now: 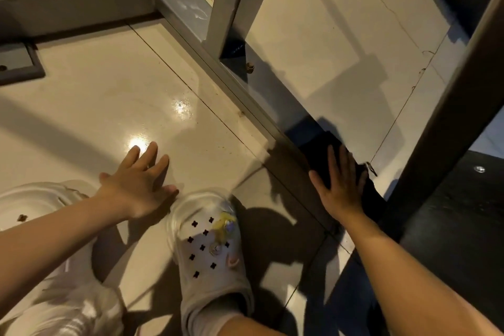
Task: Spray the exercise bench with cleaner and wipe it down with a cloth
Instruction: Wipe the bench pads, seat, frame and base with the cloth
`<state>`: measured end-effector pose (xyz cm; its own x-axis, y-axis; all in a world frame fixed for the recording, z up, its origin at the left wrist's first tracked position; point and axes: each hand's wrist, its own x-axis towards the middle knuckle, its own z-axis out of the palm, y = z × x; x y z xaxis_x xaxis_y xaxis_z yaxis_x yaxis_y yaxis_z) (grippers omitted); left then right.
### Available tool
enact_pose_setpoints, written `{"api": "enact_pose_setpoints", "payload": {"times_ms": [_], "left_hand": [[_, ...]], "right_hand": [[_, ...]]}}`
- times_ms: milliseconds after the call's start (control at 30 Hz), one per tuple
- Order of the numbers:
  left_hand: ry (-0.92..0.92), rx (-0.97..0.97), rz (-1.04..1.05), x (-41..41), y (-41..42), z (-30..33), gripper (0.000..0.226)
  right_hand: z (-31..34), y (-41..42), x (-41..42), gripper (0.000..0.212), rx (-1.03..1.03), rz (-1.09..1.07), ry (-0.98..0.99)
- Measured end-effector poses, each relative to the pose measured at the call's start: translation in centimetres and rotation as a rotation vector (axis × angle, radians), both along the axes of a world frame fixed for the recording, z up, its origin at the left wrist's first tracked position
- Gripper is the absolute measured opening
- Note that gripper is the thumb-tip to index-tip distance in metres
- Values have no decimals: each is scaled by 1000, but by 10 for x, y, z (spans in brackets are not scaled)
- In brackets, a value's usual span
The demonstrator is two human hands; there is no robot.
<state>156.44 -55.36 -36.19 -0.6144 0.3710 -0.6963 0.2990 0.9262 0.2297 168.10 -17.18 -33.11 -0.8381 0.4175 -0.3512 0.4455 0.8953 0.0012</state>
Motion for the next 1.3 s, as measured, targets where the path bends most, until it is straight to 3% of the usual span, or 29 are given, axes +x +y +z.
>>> {"api": "enact_pose_setpoints", "payload": {"times_ms": [167,300,533,667,833,933,1167,1300], "left_hand": [[25,-5,-10,3,0,-3,74],[-15,-28,-12,2,-1,0,65],[-71,-16,-1,-1,-5,2,72],[-27,-24,-23,1,-7,0,78],[63,-8,-68,1,-11,6,64],[113,-8,-102,1,-10,9,59],[147,-29,-151,-1,-9,14,63],[129,-50,-158,-1,-11,14,76]], "right_hand": [[0,-11,-10,82,3,-108,-78],[1,-46,-58,88,-50,1,19],[-1,-107,-165,59,-137,137,75],[-9,-93,-122,55,-51,265,254],[-17,-28,-11,62,30,67,147],[-12,-14,8,62,50,46,97],[-9,-68,-79,73,9,88,137],[2,-115,-161,62,-112,149,80]]}}
